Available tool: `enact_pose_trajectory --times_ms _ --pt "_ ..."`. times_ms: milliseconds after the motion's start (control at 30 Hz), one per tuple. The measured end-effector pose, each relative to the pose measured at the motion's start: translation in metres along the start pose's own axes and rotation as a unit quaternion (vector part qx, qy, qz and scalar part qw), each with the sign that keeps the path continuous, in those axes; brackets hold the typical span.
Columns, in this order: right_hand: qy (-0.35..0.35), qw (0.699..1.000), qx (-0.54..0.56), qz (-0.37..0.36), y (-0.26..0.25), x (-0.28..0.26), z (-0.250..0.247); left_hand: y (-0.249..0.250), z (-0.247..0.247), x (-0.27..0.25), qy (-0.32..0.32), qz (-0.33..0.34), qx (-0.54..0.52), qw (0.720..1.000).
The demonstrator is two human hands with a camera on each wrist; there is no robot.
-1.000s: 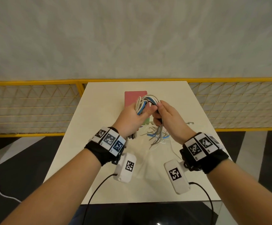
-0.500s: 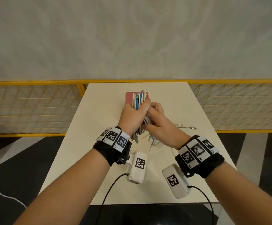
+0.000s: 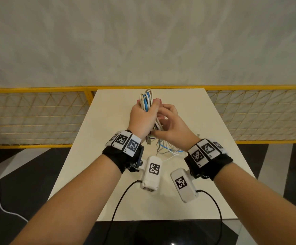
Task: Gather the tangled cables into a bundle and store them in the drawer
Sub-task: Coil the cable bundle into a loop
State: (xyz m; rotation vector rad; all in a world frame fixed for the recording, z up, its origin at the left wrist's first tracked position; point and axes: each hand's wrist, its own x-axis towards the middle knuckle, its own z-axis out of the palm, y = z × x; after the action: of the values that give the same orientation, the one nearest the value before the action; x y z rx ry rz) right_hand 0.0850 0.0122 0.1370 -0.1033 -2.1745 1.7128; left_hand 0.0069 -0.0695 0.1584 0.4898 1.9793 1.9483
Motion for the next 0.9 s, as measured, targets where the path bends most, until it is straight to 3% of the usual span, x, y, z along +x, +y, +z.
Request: enact_pose_trajectory --times_ms 100,200,367,433,567,667,767,867,900 --pt "0.007 0.999 -0.043 0.013 -0.004 0.009 -0.002 0.006 -0.001 -0.002 0.009 0.02 0.017 1.0" --pt "0.004 0.992 -0.121 -0.019 -0.003 0.016 -0.002 0.009 -0.003 -0.002 0.023 0.035 0.015 0.999" --pt "0.061 0.943 -0.295 -0.14 0.01 0.022 0.015 0.014 -0.004 0.002 0.036 0.038 -0.016 0.999" --pt "0.094 0.928 -0.328 -0.148 0.017 0.023 0.025 0.014 -0.003 0.002 0.033 0.054 -0.015 0.998" --pt "0.15 0.965 -0.21 -0.049 0.028 0.018 0.016 0.019 -0.012 0.01 0.109 0.055 -0.114 0.986" --pt "0.072 0.956 -0.285 -0.002 0.043 0.014 -0.002 0.029 -0.029 0.02 0.121 0.028 -0.242 0.962" --pt "0.015 0.925 -0.367 0.095 0.07 0.015 -0.018 0.041 -0.036 0.022 0.079 0.034 -0.313 0.946" --pt "0.031 0.856 -0.475 0.201 0.086 0.011 -0.037 0.048 -0.043 0.018 0.056 0.068 -0.314 0.945" --pt "0.033 0.848 -0.486 0.209 0.083 0.01 -0.043 0.049 -0.046 0.016 0.052 0.078 -0.294 0.951"
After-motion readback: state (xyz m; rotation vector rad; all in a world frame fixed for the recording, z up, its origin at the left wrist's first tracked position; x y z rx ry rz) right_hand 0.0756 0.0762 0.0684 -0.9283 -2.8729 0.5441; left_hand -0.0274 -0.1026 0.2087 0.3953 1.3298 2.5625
